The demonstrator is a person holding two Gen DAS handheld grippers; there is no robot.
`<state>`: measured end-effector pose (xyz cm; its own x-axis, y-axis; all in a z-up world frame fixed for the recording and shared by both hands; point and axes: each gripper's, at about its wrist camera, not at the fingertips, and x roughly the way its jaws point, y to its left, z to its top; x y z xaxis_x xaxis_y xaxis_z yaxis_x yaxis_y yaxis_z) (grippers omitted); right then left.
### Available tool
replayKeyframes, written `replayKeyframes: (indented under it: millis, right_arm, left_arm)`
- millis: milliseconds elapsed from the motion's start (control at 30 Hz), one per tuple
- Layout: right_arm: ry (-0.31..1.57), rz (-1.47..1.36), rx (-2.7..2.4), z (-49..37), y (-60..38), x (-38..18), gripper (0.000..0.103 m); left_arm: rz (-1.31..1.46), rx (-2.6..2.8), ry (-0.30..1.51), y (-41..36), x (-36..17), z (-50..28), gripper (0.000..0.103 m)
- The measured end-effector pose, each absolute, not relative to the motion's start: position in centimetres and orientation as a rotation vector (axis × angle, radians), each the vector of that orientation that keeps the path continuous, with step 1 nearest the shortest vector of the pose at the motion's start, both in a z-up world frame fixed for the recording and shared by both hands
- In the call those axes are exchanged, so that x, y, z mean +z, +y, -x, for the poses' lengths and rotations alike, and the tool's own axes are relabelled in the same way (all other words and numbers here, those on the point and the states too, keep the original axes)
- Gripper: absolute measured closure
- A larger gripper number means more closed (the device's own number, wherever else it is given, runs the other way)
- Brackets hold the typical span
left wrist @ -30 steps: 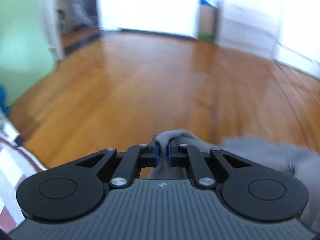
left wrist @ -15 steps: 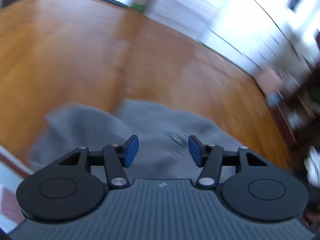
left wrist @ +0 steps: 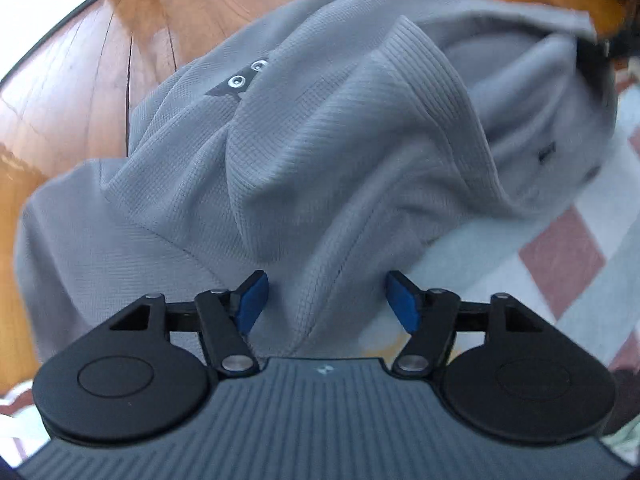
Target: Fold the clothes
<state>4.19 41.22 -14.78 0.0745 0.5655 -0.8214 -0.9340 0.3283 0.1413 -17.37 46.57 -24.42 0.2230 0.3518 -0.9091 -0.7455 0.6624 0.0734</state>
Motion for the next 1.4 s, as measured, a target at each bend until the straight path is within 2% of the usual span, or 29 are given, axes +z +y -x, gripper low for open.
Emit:
replayKeyframes:
  millis: [33,67,100,133,233,333,433,533,600,667,700,800,867,900,933,1067,1133,1267,1400]
  right_arm:
    - [0.934,0.51,1.188,-4.1,41.5,-15.2,0.067]
    - [0.91,0.546,1.188,-3.7,41.5,-15.7,0.076]
    - [0.887,0.557,1.208,-3.4,41.4,-15.5,0.094]
    - [0.861,0.564,1.228,-3.1,41.3,-15.3,0.1]
    - [0.742,0.418,1.28,-2.3,38.8,-12.0,0.1]
    - [0.713,0.229,1.396,-1.7,34.5,-8.2,0.1]
    - [0.752,0.228,1.539,0.2,30.9,-7.2,0.099]
    - [0.919,0.468,1.662,3.1,29.8,-10.6,0.098]
    - [0.932,0.663,1.654,5.3,29.0,-13.4,0.098]
    - [0.939,0.73,1.622,6.2,28.0,-14.8,0.098]
    - [0.964,0.715,1.616,6.0,27.7,-15.2,0.097]
    - [1.051,0.613,1.561,4.3,27.4,-15.6,0.089]
    - [1.097,0.543,1.501,3.0,26.9,-15.9,0.067]
    - [1.133,0.523,1.458,2.3,26.7,-16.1,0.049]
    - [1.166,0.507,1.413,1.5,26.3,-16.6,0.04]
    - [1.347,0.275,1.322,-2.2,26.1,-18.5,0.04]
    - [1.447,0.071,1.265,-4.1,25.2,-19.4,0.039]
    - [1.494,-0.151,1.176,-6.6,24.2,-19.8,0.035]
    - [1.426,-0.053,1.13,-6.9,25.2,-19.6,0.035]
  left_arm:
    - [0.438,0.81,1.066,46.9,-24.0,17.6,0.089]
    - [0.449,0.832,1.024,47.1,-23.5,17.8,0.099]
    - [0.437,0.851,0.974,46.9,-22.6,18.0,0.098]
    - [0.393,0.873,0.92,46.5,-21.4,18.4,0.098]
    - [0.17,1.039,0.765,44.8,-16.9,20.1,0.098]
    - [0.228,1.165,0.556,44.3,-12.6,24.8,0.096]
    - [0.539,1.144,0.546,44.4,-15.2,28.9,0.096]
    - [0.848,1.105,0.528,44.5,-17.8,33.0,0.096]
    - [1.04,1.063,0.55,44.6,-20.3,34.6,0.096]
    - [1.188,0.99,0.504,44.9,-21.9,35.2,0.096]
    - [1.241,0.961,0.485,45.1,-22.5,35.4,0.096]
    - [1.164,0.973,0.487,45.2,-21.0,34.4,0.096]
    - [1.144,0.979,0.498,45.2,-20.8,34.4,0.093]
    - [1.173,0.975,0.5,45.5,-21.1,34.4,0.084]
    - [1.205,0.969,0.499,45.5,-21.4,34.4,0.076]
    - [1.348,0.941,0.415,47.0,-23.1,36.6,0.065]
    - [1.389,0.969,0.368,46.9,-23.9,37.0,0.055]
    - [1.483,1.047,0.293,46.4,-24.8,39.2,0.054]
    - [1.487,1.091,0.281,47.0,-25.3,39.0,0.051]
